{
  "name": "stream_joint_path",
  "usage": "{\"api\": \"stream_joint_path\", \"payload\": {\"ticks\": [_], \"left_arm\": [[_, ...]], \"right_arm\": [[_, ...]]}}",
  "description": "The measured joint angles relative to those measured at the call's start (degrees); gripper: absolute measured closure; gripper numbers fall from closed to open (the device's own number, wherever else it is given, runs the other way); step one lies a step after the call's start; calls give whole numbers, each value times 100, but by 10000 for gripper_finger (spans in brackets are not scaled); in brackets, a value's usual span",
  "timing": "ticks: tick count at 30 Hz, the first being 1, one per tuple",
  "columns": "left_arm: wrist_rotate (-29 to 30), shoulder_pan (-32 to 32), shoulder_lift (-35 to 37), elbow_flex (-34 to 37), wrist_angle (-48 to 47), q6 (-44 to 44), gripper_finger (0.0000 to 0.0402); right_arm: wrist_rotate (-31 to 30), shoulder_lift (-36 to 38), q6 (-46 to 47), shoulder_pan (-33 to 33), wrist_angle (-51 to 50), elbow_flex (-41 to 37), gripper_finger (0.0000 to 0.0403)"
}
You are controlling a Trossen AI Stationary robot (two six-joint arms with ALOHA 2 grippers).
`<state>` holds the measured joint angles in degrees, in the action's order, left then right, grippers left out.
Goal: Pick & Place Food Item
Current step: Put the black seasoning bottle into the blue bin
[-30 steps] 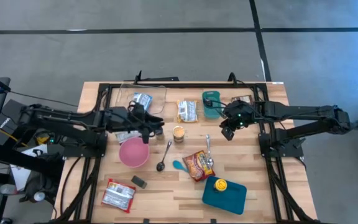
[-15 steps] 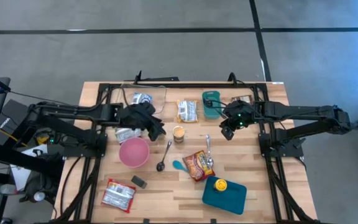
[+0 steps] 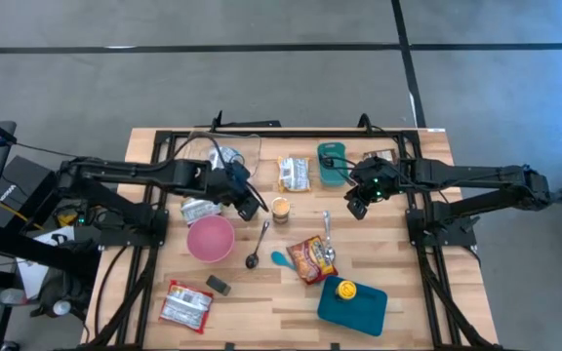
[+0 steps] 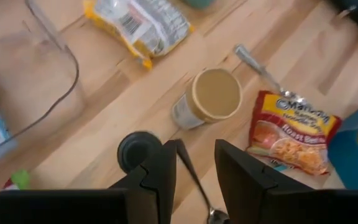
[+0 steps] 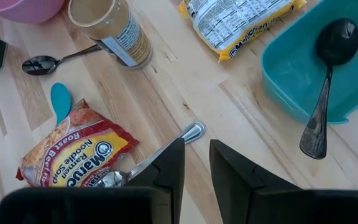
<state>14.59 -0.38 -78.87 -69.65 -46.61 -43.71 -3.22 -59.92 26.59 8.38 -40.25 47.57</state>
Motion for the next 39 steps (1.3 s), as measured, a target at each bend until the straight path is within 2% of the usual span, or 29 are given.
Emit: {"api": "stream_joint_path", "payload": {"ticks": [7, 16, 25, 33, 39], "left_arm": [[-241, 178, -395, -293, -553, -181, 299], [-613, 430, -721, -472, -766, -170, 331], [-633, 693, -790, -472, -867, -126, 333], [-645, 723, -789, -472, -866, 38, 307], [-757, 723, -789, -472, -864, 42, 244]], "right_arm": [[0, 0, -2, 1, 10, 0, 333], [-1, -1, -18, 0, 22, 0, 333], [0, -2, -17, 1, 41, 0, 333], [0, -2, -17, 0, 44, 3, 333], [0, -2, -14, -13, 44, 3, 333]]}}
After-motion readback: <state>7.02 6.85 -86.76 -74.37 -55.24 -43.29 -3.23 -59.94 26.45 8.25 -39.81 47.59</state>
